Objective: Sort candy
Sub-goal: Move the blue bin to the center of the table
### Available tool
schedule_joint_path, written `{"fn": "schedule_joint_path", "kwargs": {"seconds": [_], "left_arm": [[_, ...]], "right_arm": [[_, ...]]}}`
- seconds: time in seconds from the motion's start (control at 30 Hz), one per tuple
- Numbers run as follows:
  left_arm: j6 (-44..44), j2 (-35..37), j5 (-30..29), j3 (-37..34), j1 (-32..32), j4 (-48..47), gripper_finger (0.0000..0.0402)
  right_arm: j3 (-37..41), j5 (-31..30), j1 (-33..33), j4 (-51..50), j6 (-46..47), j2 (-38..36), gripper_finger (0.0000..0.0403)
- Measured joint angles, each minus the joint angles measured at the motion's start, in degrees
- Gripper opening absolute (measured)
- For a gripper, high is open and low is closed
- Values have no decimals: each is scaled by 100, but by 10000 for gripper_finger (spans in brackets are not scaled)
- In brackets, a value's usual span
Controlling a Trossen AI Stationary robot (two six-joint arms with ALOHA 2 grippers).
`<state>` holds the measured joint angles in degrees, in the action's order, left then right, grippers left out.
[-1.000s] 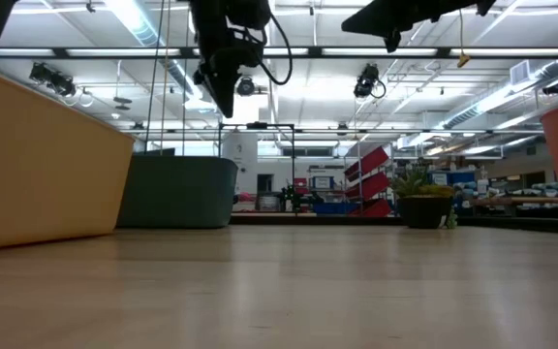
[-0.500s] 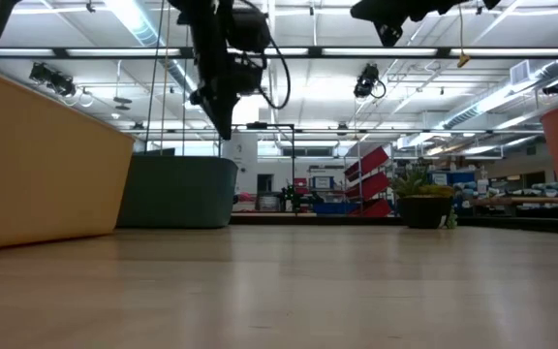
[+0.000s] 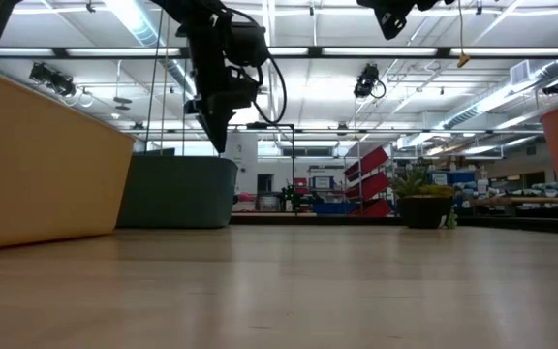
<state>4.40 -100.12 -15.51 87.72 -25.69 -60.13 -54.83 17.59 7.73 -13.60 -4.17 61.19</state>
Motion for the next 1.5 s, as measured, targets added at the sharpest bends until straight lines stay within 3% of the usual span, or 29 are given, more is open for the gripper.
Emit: {"fn": "schedule_joint_path", "kwargs": {"seconds": [0.3, 0.6, 0.83, 1.5], "left_arm": [[-74, 0, -13, -9, -20, 229, 0], [102, 0, -7, -667, 18, 557, 0], [114, 0, 347, -780, 144, 685, 0], [180, 0, 986, -780, 905, 614, 0]], "right_arm": [[0, -278, -228, -146, -55, 0, 0], [0, -307, -296, -197, -57, 2, 0], [0, -598, -281, -182, -59, 2, 0], [0, -604, -281, -193, -55, 2, 0]]}}
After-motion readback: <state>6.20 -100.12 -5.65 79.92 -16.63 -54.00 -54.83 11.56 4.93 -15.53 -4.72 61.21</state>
